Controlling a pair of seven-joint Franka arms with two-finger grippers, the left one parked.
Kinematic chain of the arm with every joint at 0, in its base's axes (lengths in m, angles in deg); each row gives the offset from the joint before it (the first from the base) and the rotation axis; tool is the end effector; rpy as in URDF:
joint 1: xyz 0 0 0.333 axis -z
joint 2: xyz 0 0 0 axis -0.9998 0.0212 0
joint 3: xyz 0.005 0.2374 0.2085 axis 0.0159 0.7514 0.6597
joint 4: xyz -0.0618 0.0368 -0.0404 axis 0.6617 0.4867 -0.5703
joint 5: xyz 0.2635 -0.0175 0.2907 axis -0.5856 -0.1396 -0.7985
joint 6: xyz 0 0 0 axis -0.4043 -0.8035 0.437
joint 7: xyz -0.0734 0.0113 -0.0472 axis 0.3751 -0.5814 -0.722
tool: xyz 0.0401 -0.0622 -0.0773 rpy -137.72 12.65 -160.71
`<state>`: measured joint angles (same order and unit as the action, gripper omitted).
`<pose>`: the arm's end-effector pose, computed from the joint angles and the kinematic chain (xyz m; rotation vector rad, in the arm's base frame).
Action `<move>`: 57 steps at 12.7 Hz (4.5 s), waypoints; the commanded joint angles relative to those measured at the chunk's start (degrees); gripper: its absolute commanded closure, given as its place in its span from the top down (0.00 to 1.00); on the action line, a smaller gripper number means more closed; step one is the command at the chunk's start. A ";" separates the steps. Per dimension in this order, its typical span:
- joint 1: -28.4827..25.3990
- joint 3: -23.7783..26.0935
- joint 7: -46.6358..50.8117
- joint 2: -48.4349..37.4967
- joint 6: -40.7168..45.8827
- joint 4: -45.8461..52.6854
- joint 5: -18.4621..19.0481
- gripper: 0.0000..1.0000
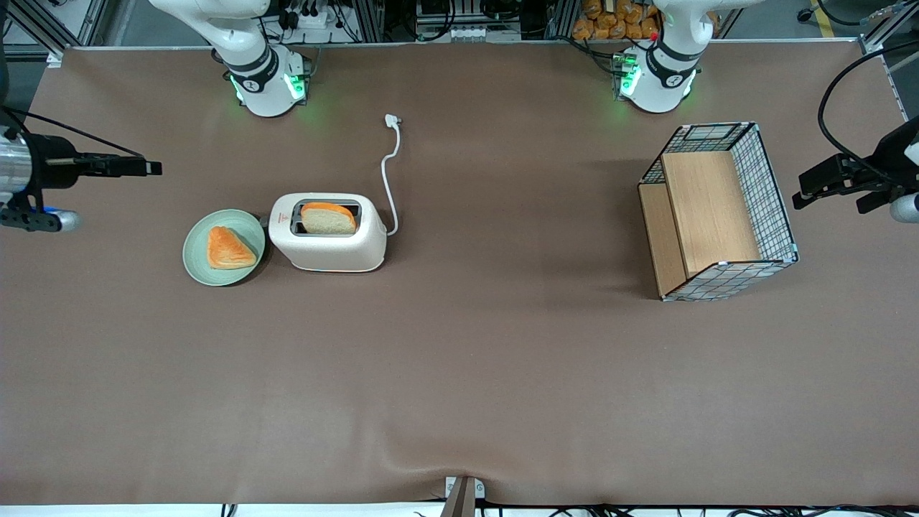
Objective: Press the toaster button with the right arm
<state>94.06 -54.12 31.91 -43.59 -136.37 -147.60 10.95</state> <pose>0.5236 -0.0600 0.5039 -2.7614 0.2178 0.7140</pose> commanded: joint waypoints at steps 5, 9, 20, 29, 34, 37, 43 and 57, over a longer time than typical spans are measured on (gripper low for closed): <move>-0.61 0.62 0.13 -0.74 -7.79 -11.16 -6.20 0.00; -2.72 0.62 0.04 -0.74 -12.81 -14.86 -6.20 0.00; -6.95 0.71 -5.05 3.11 -28.02 -22.69 -12.16 0.00; -5.55 0.71 -12.95 5.41 -29.96 -22.77 -15.33 0.00; -3.61 0.62 -19.11 5.67 -29.96 -24.79 -19.81 0.00; -3.17 0.62 -21.75 5.85 -30.92 -25.76 -20.88 0.00; -2.91 0.62 -25.17 6.81 -32.24 -27.69 -22.98 0.00; -1.23 0.71 -30.72 11.91 -33.82 -27.70 -25.10 0.00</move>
<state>92.29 -53.83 3.58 -32.72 -168.73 -174.51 -12.58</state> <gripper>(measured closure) 0.991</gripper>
